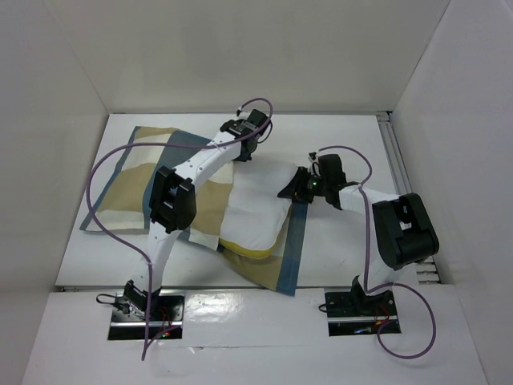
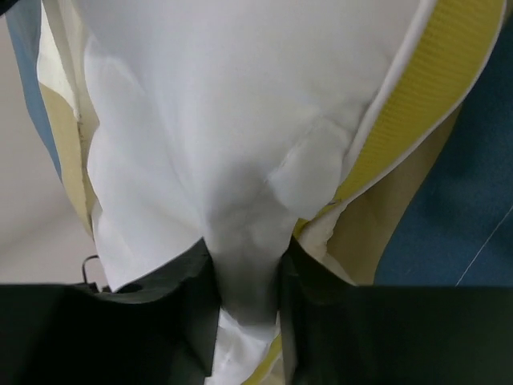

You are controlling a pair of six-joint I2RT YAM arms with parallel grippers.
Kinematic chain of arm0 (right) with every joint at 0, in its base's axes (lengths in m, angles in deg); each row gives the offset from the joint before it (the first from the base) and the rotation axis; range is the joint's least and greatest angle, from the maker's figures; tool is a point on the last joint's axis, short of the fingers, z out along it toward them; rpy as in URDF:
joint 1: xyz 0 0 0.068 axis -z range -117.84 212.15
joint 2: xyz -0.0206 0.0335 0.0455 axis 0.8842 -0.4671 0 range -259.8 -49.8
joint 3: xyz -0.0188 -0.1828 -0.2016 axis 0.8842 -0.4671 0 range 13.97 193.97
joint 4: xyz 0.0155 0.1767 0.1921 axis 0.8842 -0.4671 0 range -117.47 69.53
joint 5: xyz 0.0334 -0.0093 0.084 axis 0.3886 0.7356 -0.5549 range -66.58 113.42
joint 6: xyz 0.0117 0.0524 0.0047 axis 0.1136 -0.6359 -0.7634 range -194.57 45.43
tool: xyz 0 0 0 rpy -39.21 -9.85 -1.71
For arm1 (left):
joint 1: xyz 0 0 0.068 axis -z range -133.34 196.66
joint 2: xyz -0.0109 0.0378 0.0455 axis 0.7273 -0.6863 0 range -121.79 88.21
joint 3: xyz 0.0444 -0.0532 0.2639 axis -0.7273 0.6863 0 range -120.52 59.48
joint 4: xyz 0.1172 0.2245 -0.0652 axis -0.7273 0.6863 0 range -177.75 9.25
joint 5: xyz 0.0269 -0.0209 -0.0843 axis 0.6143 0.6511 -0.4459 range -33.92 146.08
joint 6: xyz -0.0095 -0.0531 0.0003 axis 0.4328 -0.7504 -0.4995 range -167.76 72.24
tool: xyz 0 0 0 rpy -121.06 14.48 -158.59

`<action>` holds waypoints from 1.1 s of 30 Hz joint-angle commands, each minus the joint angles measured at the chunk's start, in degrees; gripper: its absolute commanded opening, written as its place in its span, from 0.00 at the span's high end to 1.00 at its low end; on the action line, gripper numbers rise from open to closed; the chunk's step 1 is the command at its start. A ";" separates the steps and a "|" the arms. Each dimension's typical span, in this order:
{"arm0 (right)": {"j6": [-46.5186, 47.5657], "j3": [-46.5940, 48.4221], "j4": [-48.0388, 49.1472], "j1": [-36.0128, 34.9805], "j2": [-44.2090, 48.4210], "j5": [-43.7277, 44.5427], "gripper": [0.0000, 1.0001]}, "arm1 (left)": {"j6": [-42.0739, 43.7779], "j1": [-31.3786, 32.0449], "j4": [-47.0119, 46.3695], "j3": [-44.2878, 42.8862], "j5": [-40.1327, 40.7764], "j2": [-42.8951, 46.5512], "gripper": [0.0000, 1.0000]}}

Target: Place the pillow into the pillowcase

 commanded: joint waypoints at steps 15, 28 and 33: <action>5.89 18.65 -3.31 -1.24 -2.76 -5.36 1.00 | 8.92 1.39 -9.90 10.26 -12.28 20.59 1.00; -3.68 4.63 11.42 -15.04 5.57 -1.49 1.00 | -2.22 7.81 -14.04 8.52 -37.53 30.51 1.00; -4.21 6.29 16.02 -16.37 0.41 -3.61 1.00 | -4.16 8.86 -12.81 12.63 -38.25 28.80 1.00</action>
